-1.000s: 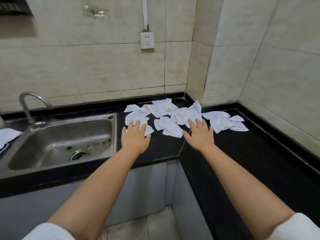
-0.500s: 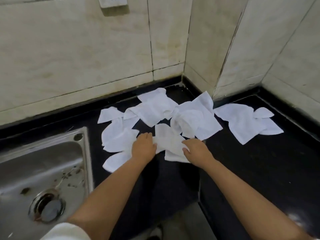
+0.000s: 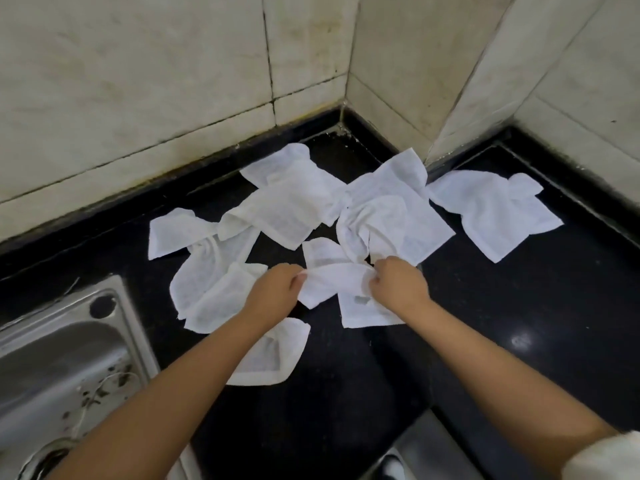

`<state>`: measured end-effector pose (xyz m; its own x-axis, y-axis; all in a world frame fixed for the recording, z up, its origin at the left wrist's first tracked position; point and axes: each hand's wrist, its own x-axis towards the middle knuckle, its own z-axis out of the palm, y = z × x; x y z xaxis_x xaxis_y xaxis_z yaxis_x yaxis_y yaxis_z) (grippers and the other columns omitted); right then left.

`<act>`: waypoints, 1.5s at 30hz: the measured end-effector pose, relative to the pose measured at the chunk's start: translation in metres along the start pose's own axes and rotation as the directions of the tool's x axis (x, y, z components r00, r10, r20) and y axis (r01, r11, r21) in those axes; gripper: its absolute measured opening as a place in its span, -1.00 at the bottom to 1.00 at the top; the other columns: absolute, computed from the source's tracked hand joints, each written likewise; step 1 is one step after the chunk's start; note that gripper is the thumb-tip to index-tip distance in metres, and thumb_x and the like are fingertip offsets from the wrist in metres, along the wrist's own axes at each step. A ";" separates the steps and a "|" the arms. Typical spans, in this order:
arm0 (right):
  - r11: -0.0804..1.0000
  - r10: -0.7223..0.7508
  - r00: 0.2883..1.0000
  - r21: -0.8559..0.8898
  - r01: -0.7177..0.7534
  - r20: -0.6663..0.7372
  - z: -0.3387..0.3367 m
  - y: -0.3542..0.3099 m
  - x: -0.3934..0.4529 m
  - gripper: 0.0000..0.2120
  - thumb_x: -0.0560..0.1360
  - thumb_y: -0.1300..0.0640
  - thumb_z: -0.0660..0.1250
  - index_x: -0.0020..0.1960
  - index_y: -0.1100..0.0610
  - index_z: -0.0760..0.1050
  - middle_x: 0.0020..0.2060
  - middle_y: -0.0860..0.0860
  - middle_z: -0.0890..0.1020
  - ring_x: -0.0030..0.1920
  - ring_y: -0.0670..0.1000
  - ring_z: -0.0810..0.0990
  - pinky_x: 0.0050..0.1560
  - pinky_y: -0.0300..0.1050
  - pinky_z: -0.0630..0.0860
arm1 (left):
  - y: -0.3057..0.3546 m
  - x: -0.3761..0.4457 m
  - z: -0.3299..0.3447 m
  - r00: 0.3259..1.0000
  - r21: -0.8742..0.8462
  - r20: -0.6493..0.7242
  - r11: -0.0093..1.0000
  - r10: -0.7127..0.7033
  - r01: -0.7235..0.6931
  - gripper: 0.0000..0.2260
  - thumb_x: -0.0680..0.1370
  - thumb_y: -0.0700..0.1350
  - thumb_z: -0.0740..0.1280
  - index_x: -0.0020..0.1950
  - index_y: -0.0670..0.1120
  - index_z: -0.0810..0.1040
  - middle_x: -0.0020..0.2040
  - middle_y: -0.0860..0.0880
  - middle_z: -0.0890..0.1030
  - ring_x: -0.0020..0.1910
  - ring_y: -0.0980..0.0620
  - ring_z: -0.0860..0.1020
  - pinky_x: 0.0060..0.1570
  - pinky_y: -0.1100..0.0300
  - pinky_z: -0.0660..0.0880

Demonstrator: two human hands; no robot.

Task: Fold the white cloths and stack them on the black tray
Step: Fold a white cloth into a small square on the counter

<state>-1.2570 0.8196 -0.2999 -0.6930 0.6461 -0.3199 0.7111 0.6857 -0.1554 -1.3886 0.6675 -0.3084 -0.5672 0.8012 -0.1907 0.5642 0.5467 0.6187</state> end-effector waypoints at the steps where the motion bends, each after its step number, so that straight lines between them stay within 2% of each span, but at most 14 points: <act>1: 1.000 -0.011 1.000 0.022 0.011 -0.003 -0.007 0.009 -0.006 -0.80 0.52 0.20 0.13 -0.26 0.19 0.40 -0.26 0.02 0.47 -0.05 0.14 0.53 -0.18 -0.16 0.28 | 0.004 0.000 -0.005 1.000 -0.026 -0.014 0.999 0.024 -0.025 -0.76 0.62 -0.19 0.15 -0.02 -0.31 0.54 -0.12 -0.17 0.55 -0.07 -0.07 0.49 -0.07 0.16 0.34; 6: 1.000 -0.015 1.000 -0.007 0.015 0.025 -0.048 0.064 -0.025 -0.75 0.55 0.27 0.08 0.00 0.32 0.51 0.00 0.23 0.57 0.02 0.20 0.54 -0.11 -0.09 0.39 | 0.054 0.017 -0.021 0.987 -0.139 -0.072 0.978 0.145 -0.154 -0.75 0.62 -0.20 0.14 0.06 -0.31 0.56 -0.03 -0.23 0.59 -0.06 -0.06 0.49 -0.06 0.22 0.32; 10: 0.994 0.034 0.999 0.101 -0.034 0.007 -0.095 0.114 -0.057 -0.77 0.51 0.29 0.13 -0.31 0.26 0.41 -0.33 0.18 0.49 -0.29 0.09 0.42 -0.28 -0.12 0.27 | 0.129 0.031 -0.016 0.953 -0.178 -0.096 0.937 0.288 -0.301 -0.79 0.61 -0.19 0.18 0.02 -0.28 0.56 -0.13 -0.09 0.54 -0.14 0.03 0.46 -0.16 0.29 0.39; 13: 0.968 0.124 0.986 0.233 -0.095 -0.111 -0.128 0.159 -0.095 -0.78 0.48 0.27 0.21 -0.21 0.42 0.50 -0.34 0.28 0.57 -0.30 0.19 0.55 -0.22 -0.01 0.42 | 0.192 0.034 0.002 0.900 -0.178 -0.068 0.883 0.430 -0.435 -0.86 0.56 -0.21 0.27 -0.07 -0.24 0.60 -0.20 0.00 0.56 -0.25 0.24 0.47 -0.25 0.55 0.35; 17: 0.912 0.342 0.852 0.358 -0.200 -0.397 -0.162 0.232 -0.142 -0.82 0.49 0.23 0.24 -0.02 0.27 0.57 -0.10 0.23 0.65 -0.04 0.21 0.58 -0.13 -0.07 0.44 | 0.285 0.035 0.045 0.851 -0.213 -0.043 0.828 0.523 -0.519 -0.88 0.54 -0.20 0.31 -0.10 -0.24 0.60 -0.36 0.08 0.49 -0.35 0.19 0.45 -0.29 0.34 0.34; 20: 0.862 0.485 0.688 0.425 -0.274 -0.539 -0.171 0.290 -0.187 -0.81 0.51 0.21 0.22 -0.01 0.25 0.59 -0.07 0.24 0.65 0.00 0.23 0.57 -0.09 -0.03 0.46 | 0.346 0.027 0.078 0.821 -0.234 -0.111 0.788 0.560 -0.569 -0.87 0.54 -0.20 0.30 -0.05 -0.23 0.61 -0.23 -0.03 0.56 -0.20 0.05 0.46 -0.23 0.23 0.33; 25: 0.890 0.451 0.707 0.330 -0.313 -0.544 -0.126 0.354 -0.269 -0.81 0.51 0.24 0.24 -0.03 0.28 0.60 -0.09 0.25 0.65 -0.03 0.24 0.57 -0.06 0.02 0.48 | 0.379 0.002 0.145 0.715 -0.174 0.115 0.723 0.689 -0.669 -0.88 0.53 -0.20 0.31 -0.05 -0.16 0.66 -0.16 -0.04 0.62 -0.13 0.01 0.53 -0.14 0.23 0.36; 28: 0.905 0.423 0.817 0.230 -0.358 -0.393 -0.077 0.378 -0.307 -0.81 0.49 0.25 0.24 -0.05 0.32 0.60 -0.10 0.25 0.64 -0.04 0.25 0.58 -0.03 0.06 0.50 | 0.369 -0.013 0.179 0.629 -0.043 0.363 0.687 0.687 -0.725 -0.84 0.54 -0.15 0.33 0.02 -0.19 0.66 -0.09 0.02 0.63 -0.04 0.08 0.55 -0.08 0.27 0.33; 32: 0.905 0.366 0.931 0.238 -0.351 -0.017 -0.016 0.378 -0.342 -0.83 0.48 0.22 0.27 -0.05 0.27 0.60 -0.13 0.18 0.66 -0.09 0.14 0.60 -0.03 -0.05 0.48 | 0.352 -0.032 0.213 0.469 0.074 0.727 0.622 0.501 -0.780 -0.85 0.51 -0.16 0.35 -0.02 -0.19 0.67 -0.05 -0.02 0.67 -0.04 0.08 0.59 -0.12 0.37 0.38; 35: 0.891 0.266 0.937 0.313 -0.329 0.227 0.021 0.364 -0.357 -0.85 0.47 0.24 0.27 -0.05 0.23 0.60 -0.16 0.10 0.64 -0.18 -0.05 0.50 -0.14 -0.23 0.36 | 0.337 -0.048 0.233 0.322 0.118 0.909 0.577 0.265 -0.808 -0.84 0.52 -0.15 0.33 0.00 -0.19 0.65 -0.13 0.06 0.59 -0.15 0.17 0.51 -0.19 0.47 0.35; 37: 0.846 0.223 0.908 0.393 -0.361 0.356 0.039 0.361 -0.363 -0.82 0.48 0.23 0.28 0.03 0.22 0.60 -0.12 0.03 0.64 -0.14 -0.09 0.50 -0.08 -0.23 0.39 | 0.328 -0.055 0.244 0.215 0.130 0.972 0.544 0.097 -0.829 -0.81 0.54 -0.13 0.30 0.05 -0.19 0.62 -0.12 0.07 0.56 -0.12 0.13 0.49 -0.10 0.36 0.40; 39: 0.770 0.211 0.877 0.479 -0.421 0.432 0.045 0.364 -0.367 -0.82 0.49 0.24 0.28 0.05 0.22 0.60 -0.15 0.00 0.60 -0.17 -0.04 0.53 -0.12 -0.19 0.45 | 0.325 -0.055 0.249 0.166 0.136 0.986 0.532 0.009 -0.836 -0.79 0.56 -0.11 0.27 0.09 -0.17 0.59 -0.08 0.05 0.54 -0.07 0.09 0.48 0.00 0.24 0.43; 41: 0.713 0.264 0.864 0.517 -0.474 0.428 0.044 0.370 -0.365 -0.82 0.50 0.26 0.27 0.05 0.22 0.59 -0.15 0.02 0.59 -0.21 -0.02 0.53 -0.18 -0.21 0.47 | 0.327 -0.050 0.253 0.207 0.155 0.978 0.563 0.030 -0.812 -0.79 0.57 -0.10 0.26 0.16 -0.12 0.54 -0.03 0.04 0.51 -0.03 0.09 0.48 0.06 0.22 0.43; 45: 0.723 0.470 0.861 0.474 -0.502 0.194 0.040 0.391 -0.347 -0.82 0.49 0.26 0.27 0.05 0.23 0.59 -0.04 0.04 0.62 -0.08 -0.06 0.51 -0.07 -0.27 0.36 | 0.338 -0.031 0.268 0.433 0.194 0.847 0.579 0.309 -0.792 -0.84 0.56 -0.12 0.27 0.07 -0.14 0.56 0.04 -0.07 0.58 -0.05 0.05 0.50 -0.14 0.27 0.40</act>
<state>-0.7337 0.8502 -0.2866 -0.2393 0.8135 -0.5301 0.9185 0.0127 -0.3953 -1.0200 0.8927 -0.2977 0.4368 0.7220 -0.5366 0.8921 -0.2713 0.3613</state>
